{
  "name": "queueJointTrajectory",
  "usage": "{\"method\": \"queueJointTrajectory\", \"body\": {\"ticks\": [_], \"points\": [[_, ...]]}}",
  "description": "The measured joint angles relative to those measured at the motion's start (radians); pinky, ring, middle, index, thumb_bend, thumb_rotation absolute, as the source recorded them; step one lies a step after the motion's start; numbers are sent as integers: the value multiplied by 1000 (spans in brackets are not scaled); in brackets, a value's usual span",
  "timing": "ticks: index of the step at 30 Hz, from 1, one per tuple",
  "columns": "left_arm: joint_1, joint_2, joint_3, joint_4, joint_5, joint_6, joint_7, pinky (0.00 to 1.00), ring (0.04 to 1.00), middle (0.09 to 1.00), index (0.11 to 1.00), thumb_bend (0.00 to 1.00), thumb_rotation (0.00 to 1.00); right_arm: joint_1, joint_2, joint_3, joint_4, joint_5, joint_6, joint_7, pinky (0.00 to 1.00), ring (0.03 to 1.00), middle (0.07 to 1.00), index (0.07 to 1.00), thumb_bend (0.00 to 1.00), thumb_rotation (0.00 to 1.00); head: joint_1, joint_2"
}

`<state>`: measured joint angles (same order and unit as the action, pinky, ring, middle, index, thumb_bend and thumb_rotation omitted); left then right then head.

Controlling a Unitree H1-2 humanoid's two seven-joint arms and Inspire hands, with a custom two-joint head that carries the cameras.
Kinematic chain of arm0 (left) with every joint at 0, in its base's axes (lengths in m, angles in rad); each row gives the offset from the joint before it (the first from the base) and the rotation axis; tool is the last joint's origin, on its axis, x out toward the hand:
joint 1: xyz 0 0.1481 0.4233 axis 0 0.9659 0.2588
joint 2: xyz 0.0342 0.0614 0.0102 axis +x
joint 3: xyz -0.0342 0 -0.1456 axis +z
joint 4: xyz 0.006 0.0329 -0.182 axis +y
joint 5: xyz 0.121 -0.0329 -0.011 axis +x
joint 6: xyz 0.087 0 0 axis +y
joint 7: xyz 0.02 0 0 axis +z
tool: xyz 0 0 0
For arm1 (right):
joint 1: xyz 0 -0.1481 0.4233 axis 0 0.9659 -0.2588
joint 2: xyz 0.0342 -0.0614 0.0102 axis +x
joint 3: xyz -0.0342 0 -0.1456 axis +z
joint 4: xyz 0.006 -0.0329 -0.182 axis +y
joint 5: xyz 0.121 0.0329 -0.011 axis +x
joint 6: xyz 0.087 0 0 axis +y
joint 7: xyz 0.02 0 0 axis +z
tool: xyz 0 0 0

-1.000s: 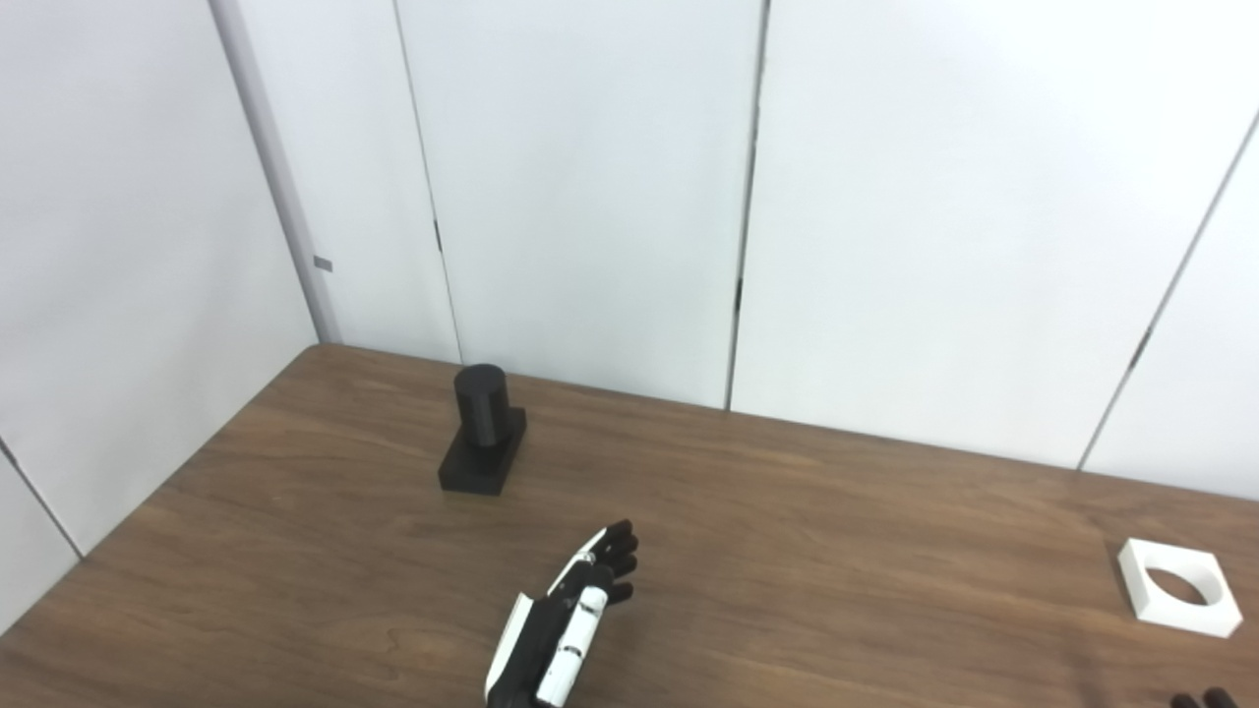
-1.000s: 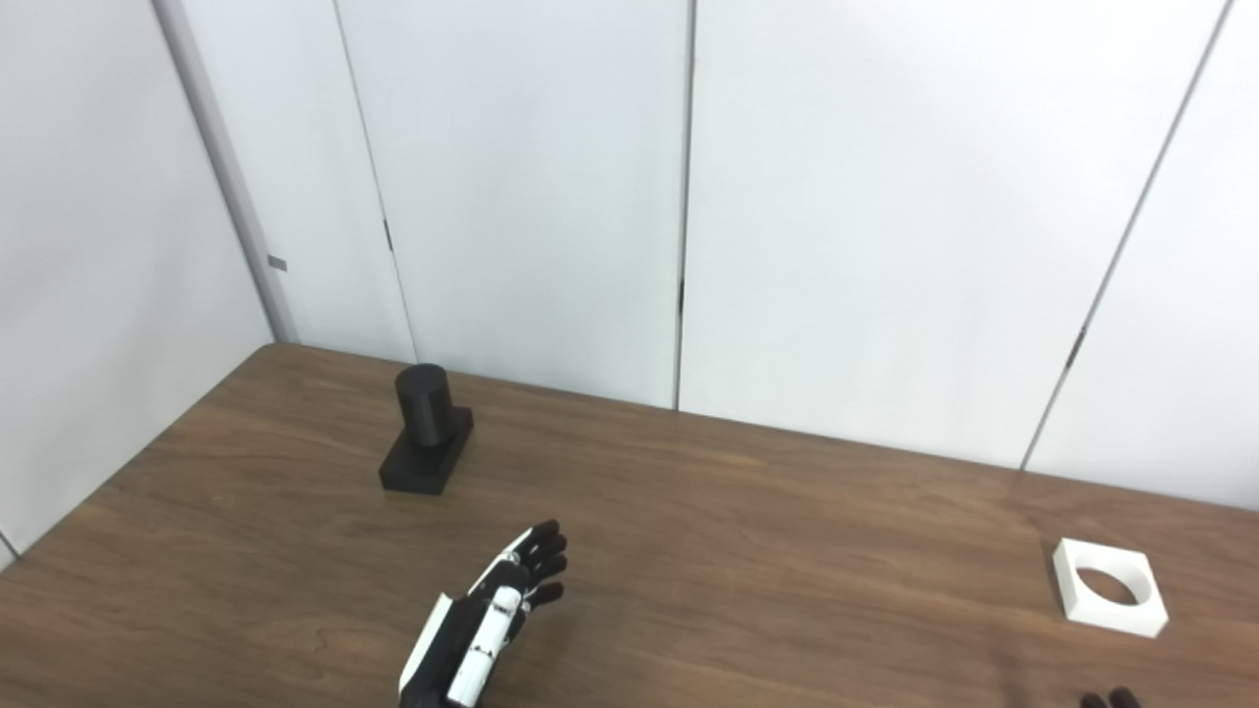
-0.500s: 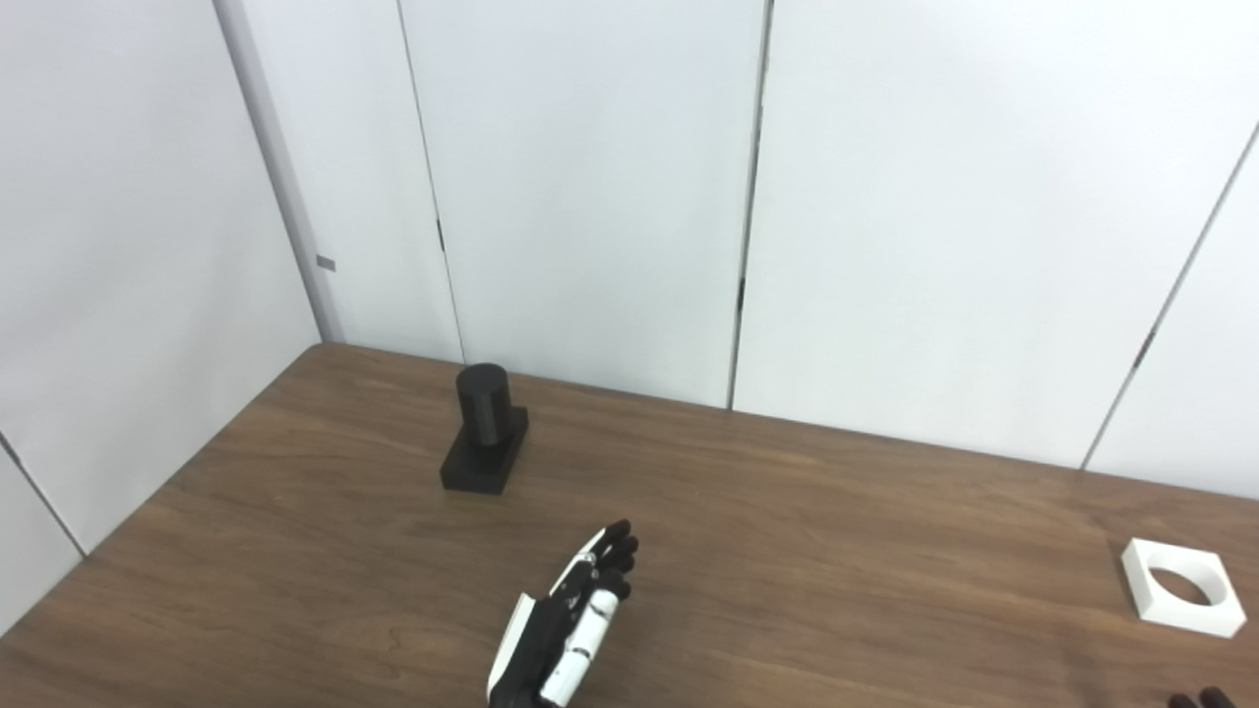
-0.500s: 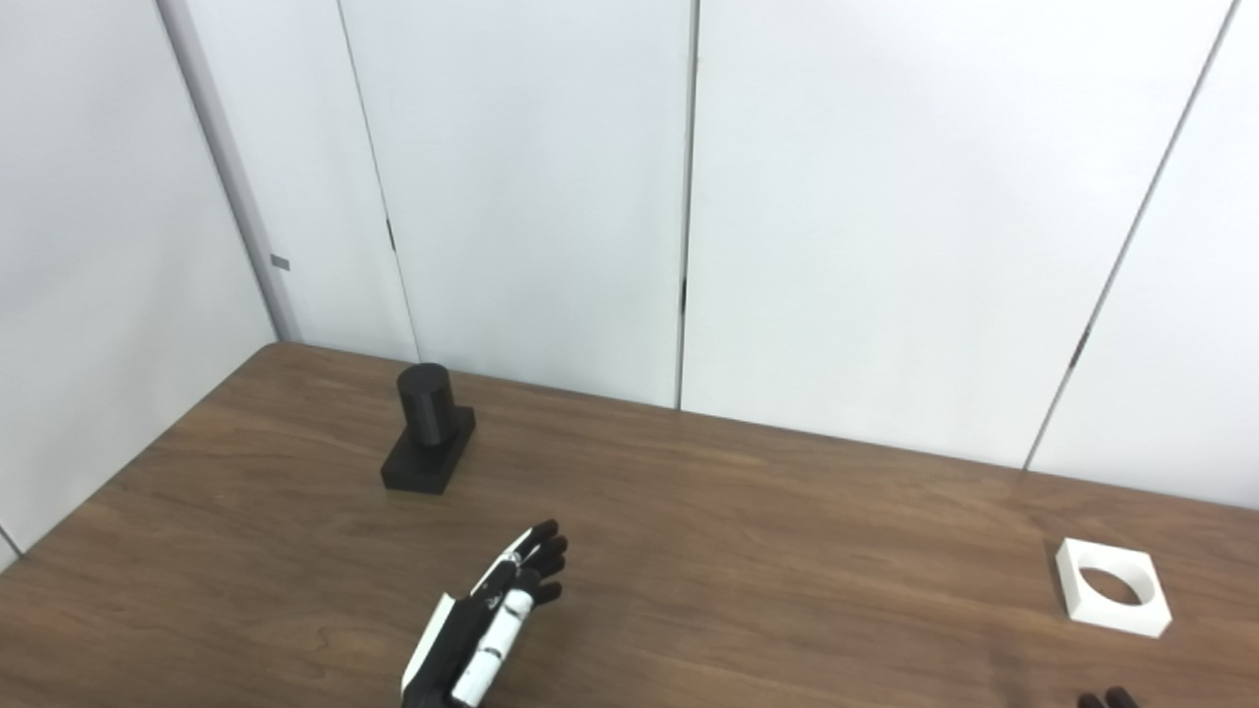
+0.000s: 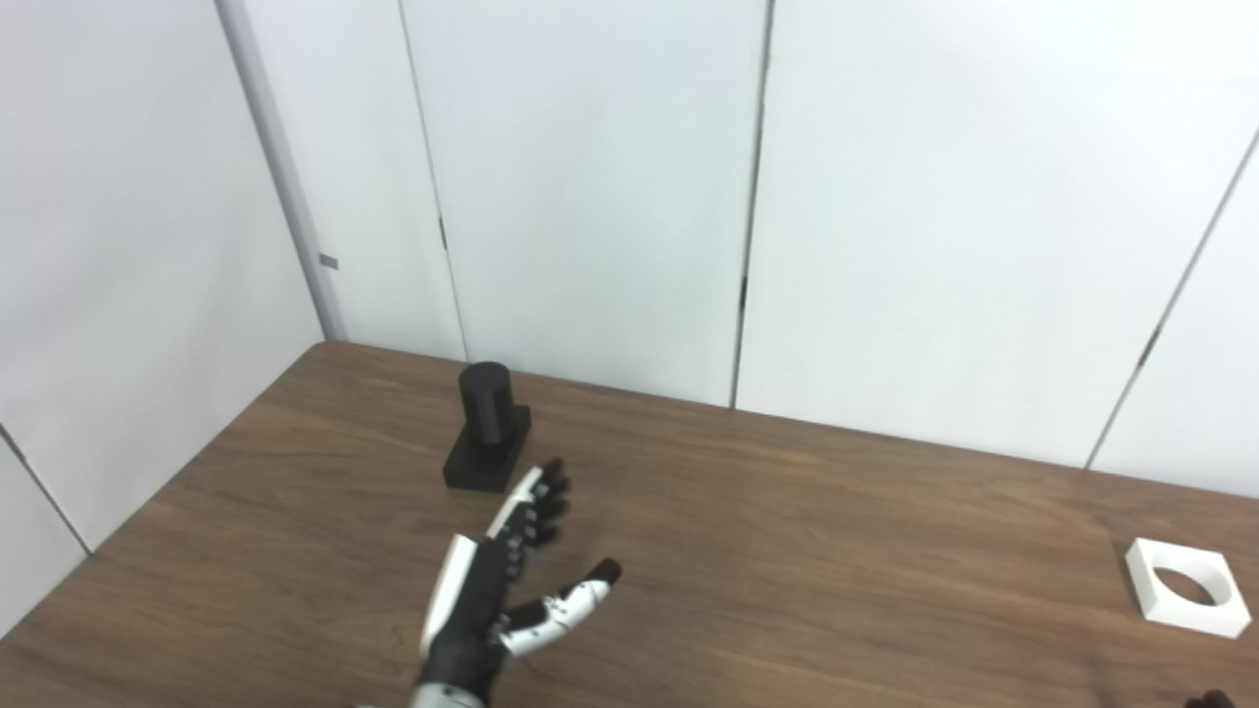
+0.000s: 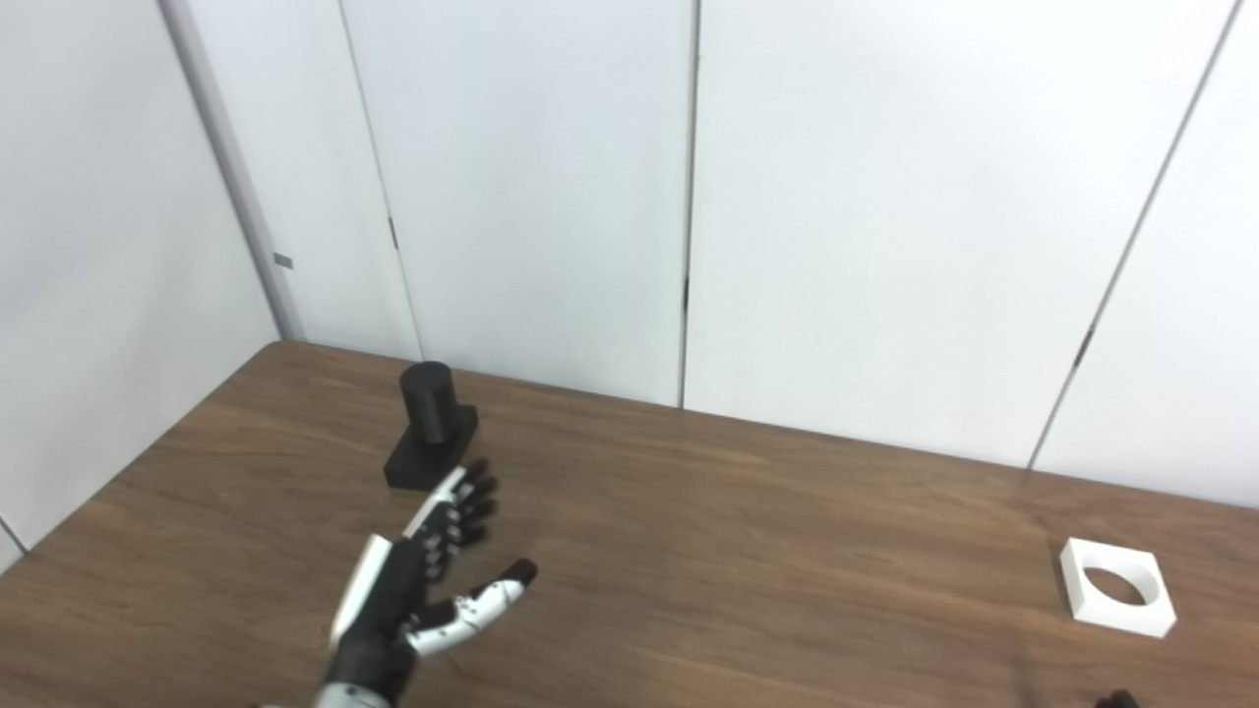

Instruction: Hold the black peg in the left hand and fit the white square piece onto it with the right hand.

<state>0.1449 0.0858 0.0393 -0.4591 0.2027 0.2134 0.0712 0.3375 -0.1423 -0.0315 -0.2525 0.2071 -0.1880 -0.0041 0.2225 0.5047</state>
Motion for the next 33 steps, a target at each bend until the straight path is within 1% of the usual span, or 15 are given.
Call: {"method": "queueJointTrajectory", "body": {"ticks": [2,3,5,7,9,11,12,16,18,21,24,27,28,30,33], "points": [[-16,34,14,-7,20,20,-7,879,912,937,946,740,205,0,0,-3,-1,-1,9,-2,955,1000,981,969,800,1000,-2,3],[-26,47,22,-9,33,33,-9,899,914,936,950,737,268,0,0,-3,-1,-3,16,-3,952,1000,982,967,797,1000,-3,2],[-43,70,27,-13,70,68,-17,909,925,937,953,763,351,0,1,-4,-1,-6,26,-5,938,997,976,964,787,1000,-5,3],[-60,95,19,-14,124,107,-38,852,911,934,954,791,383,0,1,-4,-3,-8,29,-8,930,997,976,966,773,1000,-6,2],[-79,126,7,-13,188,139,-51,820,903,932,951,812,399,0,2,-4,-4,-7,29,-8,925,995,975,965,769,1000,-8,5],[-97,148,2,2,244,148,-51,889,951,956,943,829,366,1,3,-4,-5,-7,29,-8,918,992,971,962,754,1000,-9,3],[-104,153,2,13,263,152,-48,900,959,958,937,839,363,1,3,-4,-5,-7,29,-8,916,991,971,961,748,1000,-9,5],[-119,161,-1,91,355,170,-37,912,973,958,926,851,394,1,2,-4,-5,-7,30,-9,917,988,968,958,740,1000,-11,5],[-121,168,-7,127,400,170,-31,971,965,952,909,860,418,1,3,-4,-5,-7,30,-9,911,985,966,956,726,1000,-12,5],[-140,187,-27,211,498,171,2,997,966,946,889,879,451,2,3,-4,-5,-7,28,-9,899,981,967,955,707,1000,-14,5],[-172,213,-47,284,589,179,14,1000,984,954,896,872,491,2,3,-5,-5,-8,28,-10,894,981,964,955,732,1000,-14,3],[-208,229,-56,323,639,204,15,1000,998,968,901,838,505,2,3,-5,-5,-8,28,-10,898,974,961,956,735,1000,-14,3],[-218,231,-57,332,648,209,14,1000,998,968,901,836,507,2,3,-5,-5,-8,28,-10,899,974,961,957,734,1000,-14,3],[-237,235,-59,353,669,217,13,1000,996,967,895,838,555,2,3,-4,-5,-8,28,-10,890,975,970,962,746,1000,-14,3],[-261,237,-65,390,702,240,11,1000,995,962,889,847,564,2,3,-4,-5,-17,28,-12,898,979,971,967,747,1000,-14,3]]}}
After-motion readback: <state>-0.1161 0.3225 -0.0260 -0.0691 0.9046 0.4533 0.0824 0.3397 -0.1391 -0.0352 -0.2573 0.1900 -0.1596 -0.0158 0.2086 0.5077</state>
